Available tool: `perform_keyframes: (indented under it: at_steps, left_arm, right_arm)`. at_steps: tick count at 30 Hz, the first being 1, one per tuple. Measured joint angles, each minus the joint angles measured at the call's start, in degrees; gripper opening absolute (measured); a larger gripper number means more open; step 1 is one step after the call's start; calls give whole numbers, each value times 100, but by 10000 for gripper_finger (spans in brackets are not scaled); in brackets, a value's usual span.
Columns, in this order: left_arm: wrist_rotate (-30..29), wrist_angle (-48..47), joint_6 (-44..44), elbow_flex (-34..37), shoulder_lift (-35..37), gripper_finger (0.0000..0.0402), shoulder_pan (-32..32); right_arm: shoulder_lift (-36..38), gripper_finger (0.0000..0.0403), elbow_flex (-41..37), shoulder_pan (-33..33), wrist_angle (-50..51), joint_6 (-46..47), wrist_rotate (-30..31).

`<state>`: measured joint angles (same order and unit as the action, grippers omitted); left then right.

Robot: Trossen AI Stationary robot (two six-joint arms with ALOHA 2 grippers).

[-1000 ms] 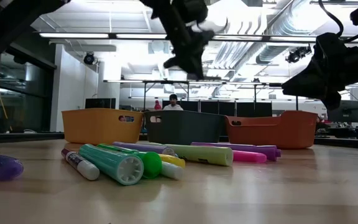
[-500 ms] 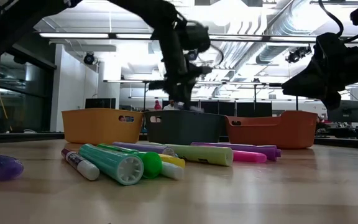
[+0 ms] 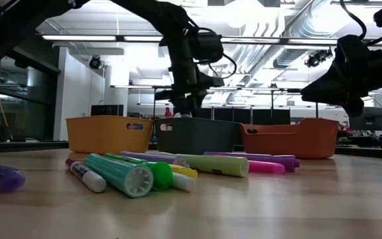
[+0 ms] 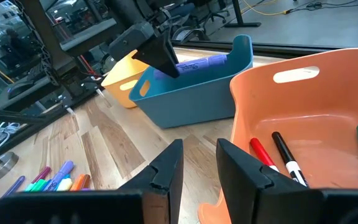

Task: Pick & Place Markers
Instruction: Put the top purple highlighter pen into the blue bin, then put the dark purple highlighter pen into the blue bin

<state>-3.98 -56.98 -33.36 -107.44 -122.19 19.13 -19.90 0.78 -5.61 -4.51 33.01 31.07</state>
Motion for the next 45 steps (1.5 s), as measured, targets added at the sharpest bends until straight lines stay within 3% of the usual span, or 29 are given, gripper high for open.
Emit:
perform_keyframes:
  at_steps: [18, 25, 34, 41, 45]
  left_arm:
    - [96, -50, 376, -75, 0, 119, -70]
    - [342, -555, 1528, -916, 1, 132, -302]
    - [365, -552, 4190, -1305, 11, 133, -1140]
    - [1084, -444, 4749, -1289, 11, 133, -1599]
    - [1107, -76, 5109, -1097, 12, 133, -1884]
  right_arm:
    - [0, 85, 0, 0, 0, 0, 0]
    - [0, 85, 0, -1, 0, 0, 0]
    - [0, 85, 0, -2, 0, 0, 0]
    - [0, 85, 0, -2, 0, 0, 0]
    - [0, 85, 0, 0, 0, -1, 0]
